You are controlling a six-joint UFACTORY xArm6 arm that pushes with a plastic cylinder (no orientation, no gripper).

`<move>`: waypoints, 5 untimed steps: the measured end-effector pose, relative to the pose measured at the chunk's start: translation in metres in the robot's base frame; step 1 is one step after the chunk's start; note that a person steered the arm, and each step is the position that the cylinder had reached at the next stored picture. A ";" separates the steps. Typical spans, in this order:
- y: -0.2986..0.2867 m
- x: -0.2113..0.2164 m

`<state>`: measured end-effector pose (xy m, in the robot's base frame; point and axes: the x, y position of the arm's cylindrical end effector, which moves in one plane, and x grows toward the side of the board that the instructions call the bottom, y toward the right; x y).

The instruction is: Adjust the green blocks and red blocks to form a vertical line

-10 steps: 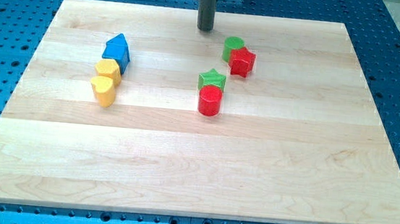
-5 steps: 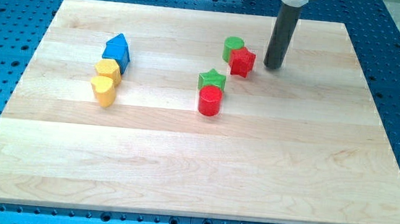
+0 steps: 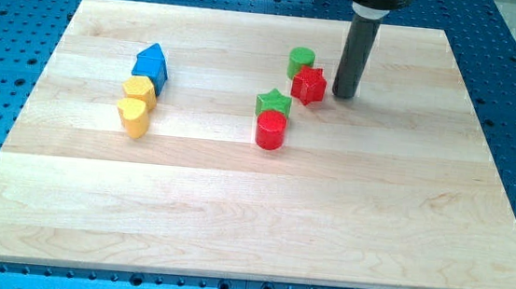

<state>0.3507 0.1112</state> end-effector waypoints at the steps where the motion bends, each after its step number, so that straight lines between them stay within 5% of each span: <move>1: -0.022 0.000; 5: -0.017 0.004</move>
<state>0.3543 0.0940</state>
